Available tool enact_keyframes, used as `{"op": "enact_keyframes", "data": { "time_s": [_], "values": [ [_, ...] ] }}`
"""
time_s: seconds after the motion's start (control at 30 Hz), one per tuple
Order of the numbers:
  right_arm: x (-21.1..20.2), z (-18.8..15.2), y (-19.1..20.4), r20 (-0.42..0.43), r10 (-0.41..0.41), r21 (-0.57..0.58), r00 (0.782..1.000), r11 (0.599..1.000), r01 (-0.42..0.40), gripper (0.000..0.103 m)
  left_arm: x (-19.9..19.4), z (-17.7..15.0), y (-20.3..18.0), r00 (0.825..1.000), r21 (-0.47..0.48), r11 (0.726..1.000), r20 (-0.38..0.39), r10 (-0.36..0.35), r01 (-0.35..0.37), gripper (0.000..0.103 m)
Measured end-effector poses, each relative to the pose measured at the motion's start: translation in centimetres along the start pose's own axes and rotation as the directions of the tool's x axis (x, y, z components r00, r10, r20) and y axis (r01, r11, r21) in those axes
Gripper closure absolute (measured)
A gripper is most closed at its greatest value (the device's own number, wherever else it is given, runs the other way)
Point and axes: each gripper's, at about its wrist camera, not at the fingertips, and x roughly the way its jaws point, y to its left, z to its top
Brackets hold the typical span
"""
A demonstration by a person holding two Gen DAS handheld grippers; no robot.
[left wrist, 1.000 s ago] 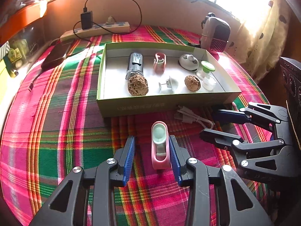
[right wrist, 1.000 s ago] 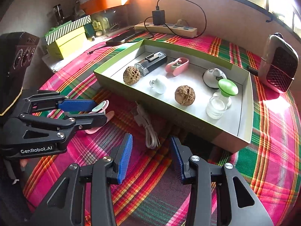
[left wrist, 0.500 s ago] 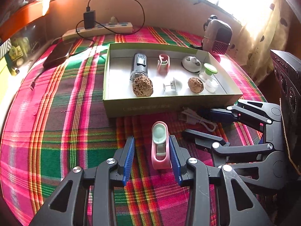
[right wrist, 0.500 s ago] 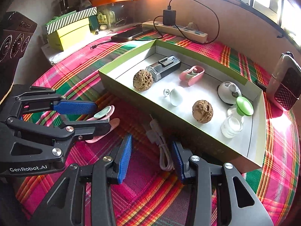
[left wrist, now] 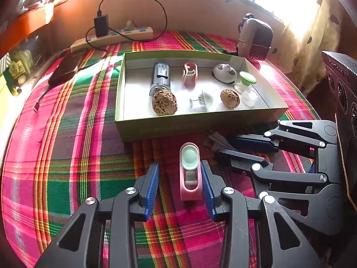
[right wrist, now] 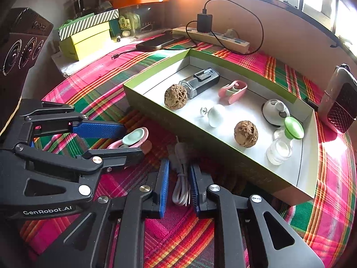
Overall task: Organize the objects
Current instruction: 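Grasp the white USB cable with the right gripper while the left holds the pink holder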
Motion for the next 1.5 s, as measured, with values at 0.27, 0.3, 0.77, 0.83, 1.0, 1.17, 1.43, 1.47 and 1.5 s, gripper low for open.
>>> {"op": "enact_keyframes", "data": {
  "time_s": [0.27,0.3,0.77,0.83,1.0,1.17,1.43,1.47,1.5],
  "values": [
    [-0.05,-0.13,-0.33,0.005,-0.003,0.02,1.0,1.0,0.003,0.085,-0.01,0.03,0.03,1.0,-0.002,1.0,0.005,0.0,0.0,0.07],
    [-0.04,-0.15,-0.36,0.005,-0.004,0.019,1.0,1.0,0.004,0.085,-0.01,0.02,0.02,1.0,0.0,1.0,0.005,0.003,-0.003,0.072],
    [-0.06,-0.27,-0.33,0.009,-0.007,0.02,1.0,1.0,0.007,0.085,-0.06,-0.12,0.29,0.999,0.007,0.999,0.019,0.042,-0.042,0.087],
    [-0.07,-0.23,-0.31,0.009,-0.009,0.02,1.0,1.0,0.009,0.085,-0.07,-0.13,0.26,0.999,0.006,0.999,0.018,0.041,-0.041,0.087],
    [-0.05,-0.15,-0.32,0.007,-0.011,0.018,1.0,1.0,0.011,0.085,-0.08,-0.13,0.24,0.999,0.007,0.999,0.018,0.042,-0.042,0.087],
    [-0.05,-0.17,-0.18,0.008,-0.015,0.017,1.0,1.0,0.015,0.085,-0.09,-0.15,0.24,0.999,0.006,0.999,0.019,0.042,-0.042,0.087],
    [-0.02,-0.25,-0.05,0.01,-0.023,0.026,1.0,0.999,0.022,0.085,-0.09,-0.13,0.25,0.999,0.005,0.999,0.018,0.042,-0.043,0.087],
    [-0.03,-0.25,-0.06,0.01,-0.023,0.025,1.0,0.999,0.023,0.085,-0.08,-0.11,0.22,0.999,0.006,0.999,0.018,0.042,-0.042,0.087],
    [-0.03,-0.27,-0.06,0.01,-0.024,0.026,1.0,0.999,0.024,0.085,-0.08,-0.11,0.22,0.999,0.006,0.999,0.018,0.042,-0.042,0.087]
  ]
}}
